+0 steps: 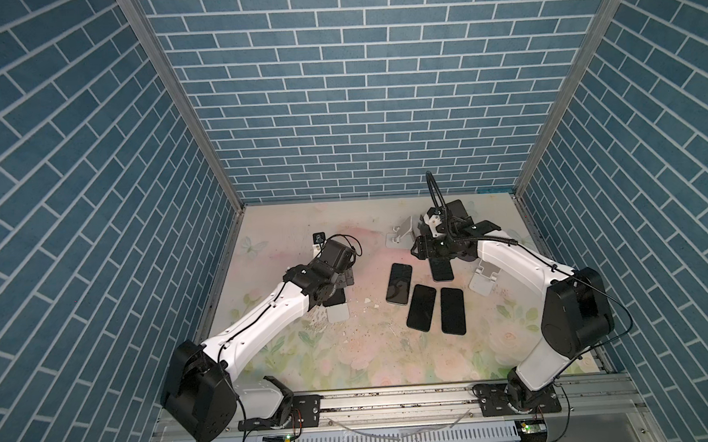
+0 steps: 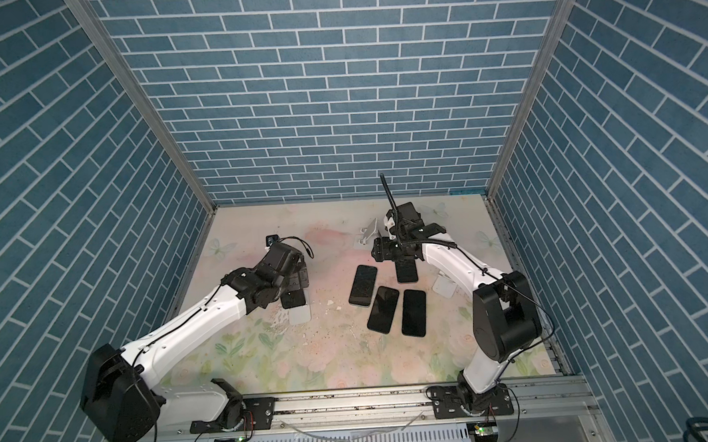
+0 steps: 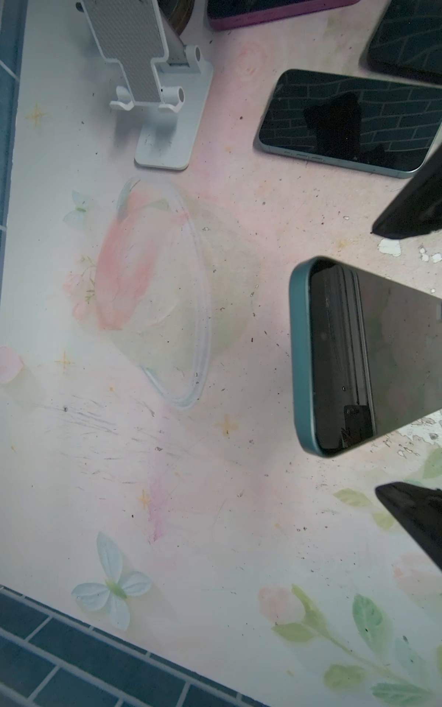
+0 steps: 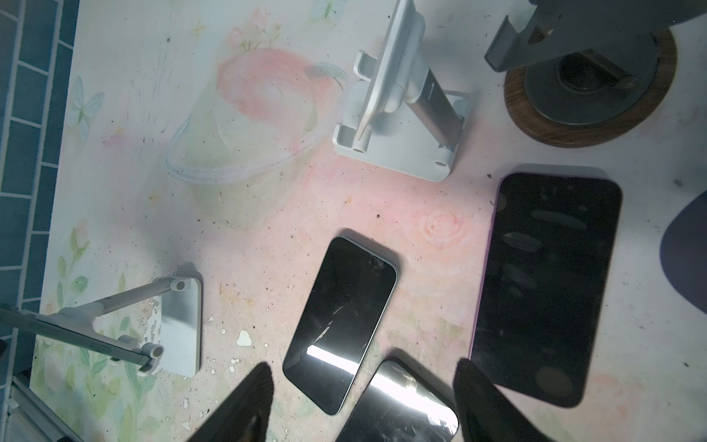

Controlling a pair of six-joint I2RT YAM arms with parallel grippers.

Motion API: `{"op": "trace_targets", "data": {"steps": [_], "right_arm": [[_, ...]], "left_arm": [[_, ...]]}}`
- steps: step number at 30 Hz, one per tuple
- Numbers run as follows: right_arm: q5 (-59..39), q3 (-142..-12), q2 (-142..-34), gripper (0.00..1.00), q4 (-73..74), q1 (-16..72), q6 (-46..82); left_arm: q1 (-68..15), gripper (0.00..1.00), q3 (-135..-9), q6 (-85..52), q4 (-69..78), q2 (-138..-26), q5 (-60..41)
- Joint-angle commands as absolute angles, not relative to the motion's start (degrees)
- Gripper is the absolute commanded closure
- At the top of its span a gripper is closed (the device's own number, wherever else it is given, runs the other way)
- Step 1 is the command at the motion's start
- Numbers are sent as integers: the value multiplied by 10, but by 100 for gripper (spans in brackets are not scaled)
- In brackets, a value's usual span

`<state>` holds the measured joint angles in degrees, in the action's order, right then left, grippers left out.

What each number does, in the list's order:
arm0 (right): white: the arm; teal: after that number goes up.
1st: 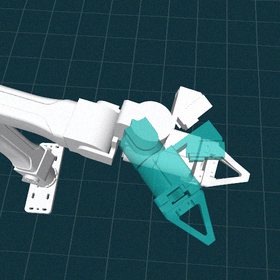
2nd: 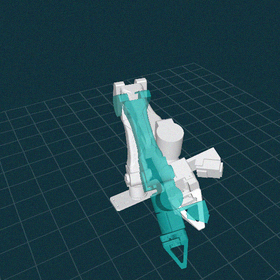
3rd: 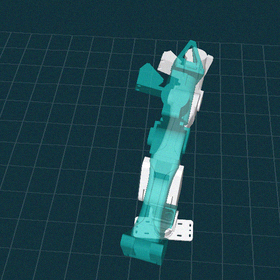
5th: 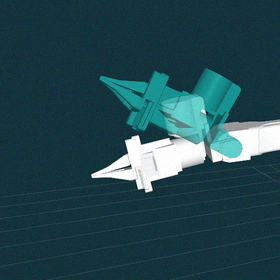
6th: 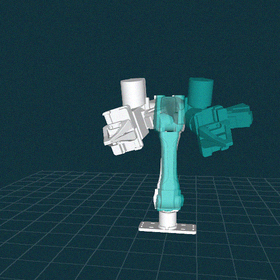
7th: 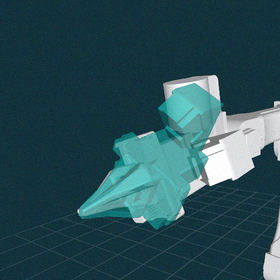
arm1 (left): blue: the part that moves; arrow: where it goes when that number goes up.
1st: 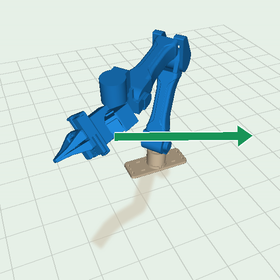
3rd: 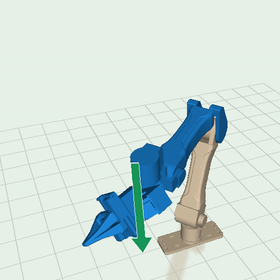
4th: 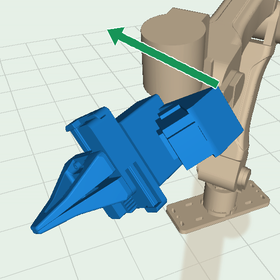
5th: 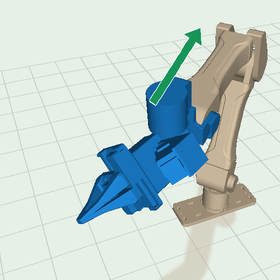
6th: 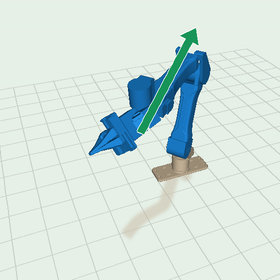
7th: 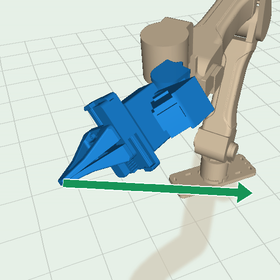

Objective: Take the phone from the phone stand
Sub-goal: 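Close the left gripper on the teal phone's top edge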

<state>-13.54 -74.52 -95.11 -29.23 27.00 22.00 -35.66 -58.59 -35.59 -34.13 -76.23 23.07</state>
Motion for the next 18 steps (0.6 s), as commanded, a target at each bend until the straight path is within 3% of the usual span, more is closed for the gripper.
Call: {"op": "trace_targets", "data": {"steps": [1, 18], "right_arm": [[-142, -733, -940, 24, -297, 272, 201], [-130, -702, -913, 24, -290, 272, 211]], "left_arm": [[-360, 0, -577, -363, -326, -764, 228], [-361, 0, -558, -374, -311, -771, 246]]}}
